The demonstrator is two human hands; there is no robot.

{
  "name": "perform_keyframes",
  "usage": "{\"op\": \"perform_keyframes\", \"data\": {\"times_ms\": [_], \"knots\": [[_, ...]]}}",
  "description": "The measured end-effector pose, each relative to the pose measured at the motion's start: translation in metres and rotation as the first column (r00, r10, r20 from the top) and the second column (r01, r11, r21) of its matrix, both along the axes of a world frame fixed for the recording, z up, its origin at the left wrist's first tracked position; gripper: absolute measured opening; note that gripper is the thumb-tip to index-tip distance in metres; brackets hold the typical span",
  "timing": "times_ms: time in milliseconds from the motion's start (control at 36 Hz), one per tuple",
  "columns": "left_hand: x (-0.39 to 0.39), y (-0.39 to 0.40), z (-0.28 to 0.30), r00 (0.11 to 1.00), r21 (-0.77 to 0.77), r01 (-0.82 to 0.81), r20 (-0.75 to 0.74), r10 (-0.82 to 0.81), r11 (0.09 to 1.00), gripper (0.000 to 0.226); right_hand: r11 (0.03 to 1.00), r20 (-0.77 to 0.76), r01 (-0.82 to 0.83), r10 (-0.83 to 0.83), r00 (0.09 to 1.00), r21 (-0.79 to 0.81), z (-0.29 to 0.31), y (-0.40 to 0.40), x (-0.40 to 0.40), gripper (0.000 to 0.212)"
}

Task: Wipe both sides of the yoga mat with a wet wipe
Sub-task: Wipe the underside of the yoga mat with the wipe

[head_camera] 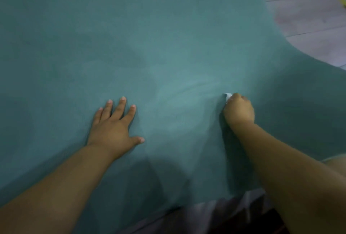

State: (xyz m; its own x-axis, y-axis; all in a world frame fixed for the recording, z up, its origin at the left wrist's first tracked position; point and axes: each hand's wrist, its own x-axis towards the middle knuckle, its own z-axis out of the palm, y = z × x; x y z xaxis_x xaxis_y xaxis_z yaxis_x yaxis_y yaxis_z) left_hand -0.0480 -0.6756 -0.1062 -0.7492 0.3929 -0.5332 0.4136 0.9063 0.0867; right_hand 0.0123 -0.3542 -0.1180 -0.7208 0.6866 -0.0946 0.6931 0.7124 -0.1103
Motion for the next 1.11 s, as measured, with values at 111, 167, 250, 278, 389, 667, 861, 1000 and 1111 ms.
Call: {"op": "perform_keyframes", "data": {"times_ms": [111, 167, 250, 278, 389, 667, 861, 1000, 1111], "knots": [[0.000, 0.002, 0.003, 1.000, 0.000, -0.004, 0.003, 0.004, 1.000, 0.095, 0.998, -0.074, -0.058, 0.056, 0.996, -0.032, -0.018, -0.075, 0.014, 0.035], [-0.001, 0.002, 0.003, 1.000, -0.005, 0.004, 0.001, -0.004, 1.000, 0.096, 0.924, -0.130, -0.355, 0.338, 0.932, -0.140, -0.023, -0.128, 0.024, 0.035], [0.000, 0.000, 0.007, 0.999, -0.030, 0.029, 0.016, -0.029, 0.999, 0.098, 0.693, -0.201, -0.701, 0.672, 0.713, -0.170, -0.013, -0.156, 0.046, 0.035], [0.001, -0.001, 0.008, 0.999, -0.039, 0.044, 0.025, -0.043, 0.998, 0.098, 0.651, -0.155, -0.743, 0.727, 0.669, -0.156, -0.011, -0.146, 0.048, 0.039], [0.007, -0.007, 0.012, 0.996, -0.061, 0.089, 0.034, -0.087, 0.994, 0.098, 0.913, 0.069, -0.383, 0.395, 0.916, -0.141, -0.004, -0.064, 0.042, 0.035], [0.020, -0.008, 0.013, 0.995, -0.068, 0.089, 0.041, -0.086, 0.994, 0.091, 0.866, -0.152, -0.406, 0.377, 0.914, -0.292, -0.009, -0.198, 0.094, 0.032], [0.041, -0.025, 0.022, 0.987, -0.097, 0.151, 0.075, -0.144, 0.984, 0.090, 0.988, 0.221, -0.085, 0.112, 0.969, -0.129, 0.007, -0.076, 0.102, 0.032], [0.057, -0.031, 0.024, 0.983, -0.119, 0.174, 0.080, -0.165, 0.977, 0.095, 0.974, 0.173, 0.156, -0.128, 0.977, -0.163, 0.011, -0.119, 0.119, 0.035], [0.067, -0.035, 0.027, 0.976, -0.150, 0.204, 0.109, -0.188, 0.967, 0.098, 0.879, -0.002, -0.342, 0.362, 0.932, -0.332, 0.004, -0.214, 0.137, 0.038]]}}
